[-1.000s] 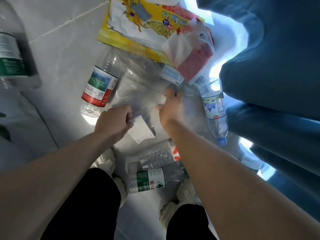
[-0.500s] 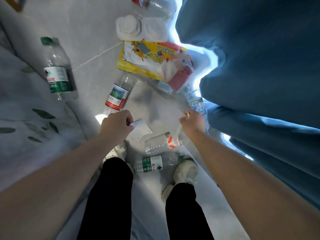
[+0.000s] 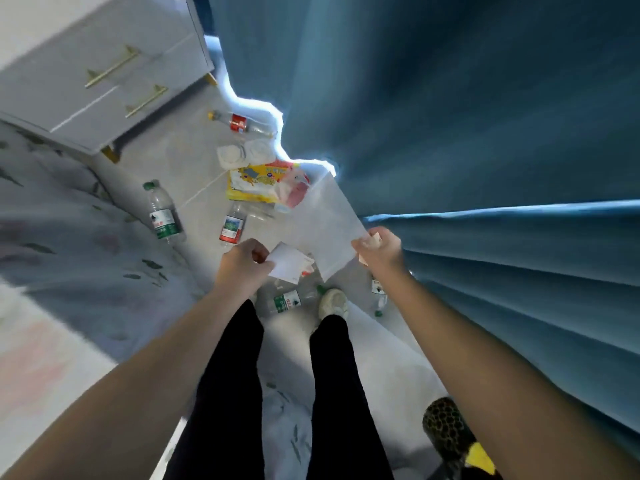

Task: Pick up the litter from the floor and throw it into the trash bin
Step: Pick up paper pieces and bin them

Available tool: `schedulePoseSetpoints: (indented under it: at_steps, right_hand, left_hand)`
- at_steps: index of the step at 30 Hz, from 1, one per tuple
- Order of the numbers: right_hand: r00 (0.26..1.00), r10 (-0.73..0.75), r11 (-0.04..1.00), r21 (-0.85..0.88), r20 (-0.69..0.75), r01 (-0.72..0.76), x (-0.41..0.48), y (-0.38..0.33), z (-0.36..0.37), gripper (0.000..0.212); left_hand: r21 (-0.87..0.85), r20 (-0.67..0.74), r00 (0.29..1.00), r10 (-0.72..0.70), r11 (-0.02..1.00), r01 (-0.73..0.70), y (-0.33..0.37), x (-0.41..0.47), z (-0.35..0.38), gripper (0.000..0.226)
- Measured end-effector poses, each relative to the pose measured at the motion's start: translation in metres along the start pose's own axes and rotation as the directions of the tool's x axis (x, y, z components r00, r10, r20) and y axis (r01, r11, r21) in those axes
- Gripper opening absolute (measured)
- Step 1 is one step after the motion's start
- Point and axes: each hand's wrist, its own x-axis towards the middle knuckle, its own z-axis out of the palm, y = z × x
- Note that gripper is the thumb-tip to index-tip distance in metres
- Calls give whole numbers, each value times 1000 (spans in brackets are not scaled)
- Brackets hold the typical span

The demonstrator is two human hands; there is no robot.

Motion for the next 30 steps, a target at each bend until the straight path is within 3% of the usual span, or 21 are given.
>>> schedulePoseSetpoints:
  at_steps: [8, 13, 21, 30]
  right_hand:
    - [997, 50, 967, 252, -65, -32, -148, 7, -73, 11]
    - [983, 122, 913, 405, -136, -57, -211, 48, -98, 10]
    - [948, 218, 800, 598, -231, -38, -274, 168, -155, 11]
    - [879, 331, 700, 714, -343, 15, -351, 346, -241, 9]
  left_hand:
    - [101, 80, 962, 262, 958, -269, 59, -102, -65, 14]
    - [97, 150, 927, 344, 928, -360, 74, -147, -59, 16]
    - [125, 226, 865, 448, 867, -482, 90, -234, 36, 22]
    - [4, 332, 823, 461, 872, -490, 99, -363, 188, 13]
